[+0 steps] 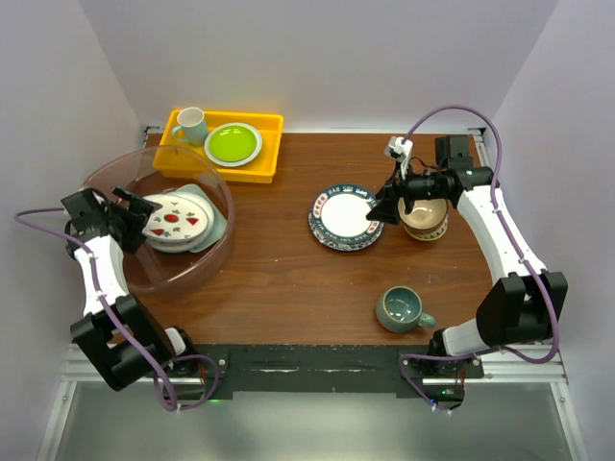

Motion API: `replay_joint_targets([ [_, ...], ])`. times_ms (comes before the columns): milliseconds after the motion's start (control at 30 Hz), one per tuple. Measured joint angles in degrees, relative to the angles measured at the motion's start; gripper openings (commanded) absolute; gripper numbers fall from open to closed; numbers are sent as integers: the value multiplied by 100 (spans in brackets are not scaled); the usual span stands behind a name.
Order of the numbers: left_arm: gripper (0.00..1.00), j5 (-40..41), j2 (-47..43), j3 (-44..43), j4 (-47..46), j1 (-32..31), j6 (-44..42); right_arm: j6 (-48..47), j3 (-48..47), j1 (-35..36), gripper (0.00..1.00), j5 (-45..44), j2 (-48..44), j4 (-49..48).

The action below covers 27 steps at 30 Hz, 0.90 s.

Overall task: Place the mixed dishes into the plastic bin
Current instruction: Place the plate in the plastic bin.

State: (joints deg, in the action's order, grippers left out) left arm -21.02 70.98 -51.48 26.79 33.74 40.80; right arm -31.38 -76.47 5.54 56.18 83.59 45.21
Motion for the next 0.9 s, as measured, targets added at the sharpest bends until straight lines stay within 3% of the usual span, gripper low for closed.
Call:
replay_joint_targets([
  [900,96,-1064,-426,-726,-81,-131,-348,-236,-238,0,82,-280,-76,306],
])
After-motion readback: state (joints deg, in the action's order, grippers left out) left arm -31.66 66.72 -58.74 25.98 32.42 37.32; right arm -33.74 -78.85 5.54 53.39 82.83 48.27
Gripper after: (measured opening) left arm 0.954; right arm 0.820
